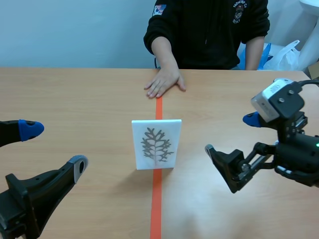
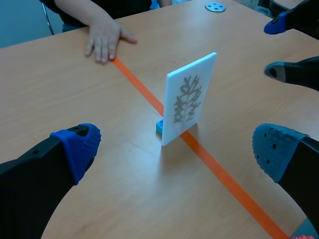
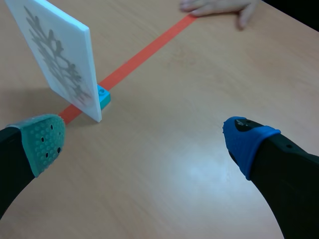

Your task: Sort the leaf by its shape. The table is split by an orange tape line. A compound leaf with several leaflets goes to the left side, a simple leaf with one blade goes to the right side. Return to the home posture when a red brick is placed on the table.

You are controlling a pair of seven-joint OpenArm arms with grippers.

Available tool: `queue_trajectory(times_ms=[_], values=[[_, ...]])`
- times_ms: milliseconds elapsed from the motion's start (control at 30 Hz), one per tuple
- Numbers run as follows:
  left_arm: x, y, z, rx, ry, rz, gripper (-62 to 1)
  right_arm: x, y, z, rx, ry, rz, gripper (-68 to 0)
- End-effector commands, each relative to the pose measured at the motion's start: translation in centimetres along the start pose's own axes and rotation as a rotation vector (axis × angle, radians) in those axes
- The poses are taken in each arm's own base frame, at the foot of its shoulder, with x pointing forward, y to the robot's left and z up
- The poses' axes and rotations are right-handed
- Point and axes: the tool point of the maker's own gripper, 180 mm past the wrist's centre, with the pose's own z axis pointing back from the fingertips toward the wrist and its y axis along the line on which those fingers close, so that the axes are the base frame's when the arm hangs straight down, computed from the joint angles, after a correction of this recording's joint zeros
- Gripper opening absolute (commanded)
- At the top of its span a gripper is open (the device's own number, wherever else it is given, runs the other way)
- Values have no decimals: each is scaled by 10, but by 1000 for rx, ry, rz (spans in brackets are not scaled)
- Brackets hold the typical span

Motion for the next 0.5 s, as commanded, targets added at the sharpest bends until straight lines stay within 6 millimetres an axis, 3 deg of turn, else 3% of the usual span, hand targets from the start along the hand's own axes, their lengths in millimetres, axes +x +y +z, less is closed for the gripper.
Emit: queue_trajectory(times_ms=[0,233,467], values=[[9,-1,-1,-2,-30,-2,14,17,-3,-10,-2,-63,-1,4],[9,-1,-1,-2,-30,-2,14,5,21,-62,78,-57,-10,4],[9,-1,-1,-2,-30,-2,14,4,62,-106,182,-61,26,2]])
